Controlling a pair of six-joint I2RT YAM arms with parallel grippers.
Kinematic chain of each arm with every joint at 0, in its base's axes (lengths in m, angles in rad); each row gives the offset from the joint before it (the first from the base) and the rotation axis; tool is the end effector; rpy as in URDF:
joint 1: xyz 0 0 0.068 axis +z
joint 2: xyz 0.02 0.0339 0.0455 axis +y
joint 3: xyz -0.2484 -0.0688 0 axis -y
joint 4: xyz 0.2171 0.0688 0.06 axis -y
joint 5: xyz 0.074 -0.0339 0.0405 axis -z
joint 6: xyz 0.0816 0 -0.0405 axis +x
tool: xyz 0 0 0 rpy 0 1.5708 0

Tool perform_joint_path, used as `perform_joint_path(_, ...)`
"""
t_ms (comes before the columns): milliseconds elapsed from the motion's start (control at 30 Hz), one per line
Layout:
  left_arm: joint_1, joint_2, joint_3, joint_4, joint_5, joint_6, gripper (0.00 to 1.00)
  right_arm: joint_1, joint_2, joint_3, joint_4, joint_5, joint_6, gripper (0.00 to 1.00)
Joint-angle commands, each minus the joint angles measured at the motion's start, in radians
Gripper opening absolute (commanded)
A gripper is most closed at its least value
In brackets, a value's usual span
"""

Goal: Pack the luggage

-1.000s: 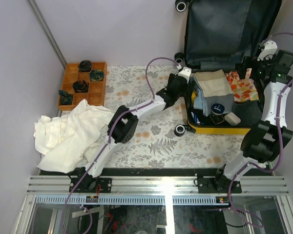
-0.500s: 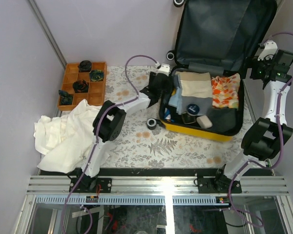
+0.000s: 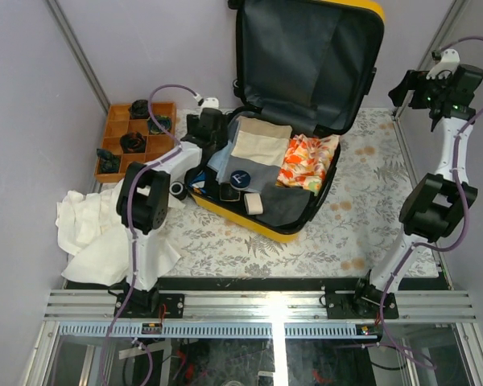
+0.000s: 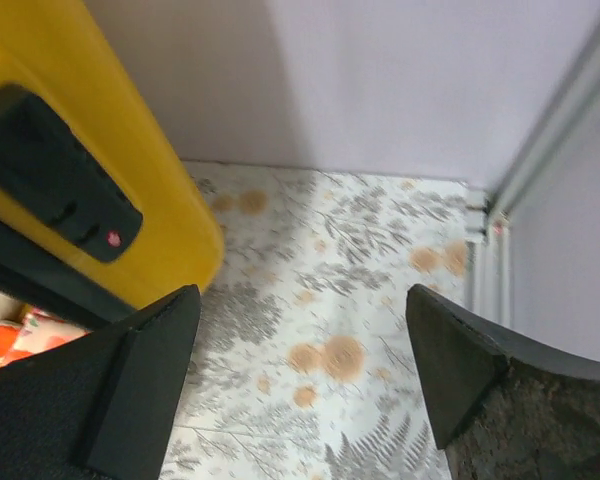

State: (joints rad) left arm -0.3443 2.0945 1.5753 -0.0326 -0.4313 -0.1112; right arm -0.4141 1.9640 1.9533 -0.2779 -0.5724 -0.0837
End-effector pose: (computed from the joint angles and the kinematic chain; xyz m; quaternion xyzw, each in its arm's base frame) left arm 0.4715 -0.1328 0.1953 -0.0045 0.8591 0.0744 0.5063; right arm 0.4477 -0.1485 0.3600 -0.0401 0.7861 0.0779 0.6118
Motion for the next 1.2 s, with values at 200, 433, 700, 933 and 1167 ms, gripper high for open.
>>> perform_joint_path(200, 0.087, -0.25, -0.123, -0.047, 0.391, -0.05, 0.97, 0.12, -0.038, 0.008, 0.325, -0.241, 0.185, 0.94)
perform_joint_path(433, 0.212, -0.349, -0.152, -0.092, 0.644, -0.094, 1.0, 0.159, -0.023, -0.002, 0.378, -0.369, 0.208, 0.89)
perform_joint_path(700, 0.286, -0.412, -0.143, -0.055, 0.743, -0.1, 1.0, 0.22, -0.078, -0.095, 0.403, -0.473, 0.197, 0.76)
perform_joint_path(933, 0.354, -0.464, -0.138, -0.103, 0.746, -0.076, 1.0, 0.222, -0.264, -0.295, 0.199, -0.524, -0.012, 0.67)
perform_joint_path(1167, 0.477, -0.519, -0.215, -0.16, 0.889, -0.031, 1.0, 0.184, -0.437, -0.494, -0.07, -0.449, -0.259, 0.65)
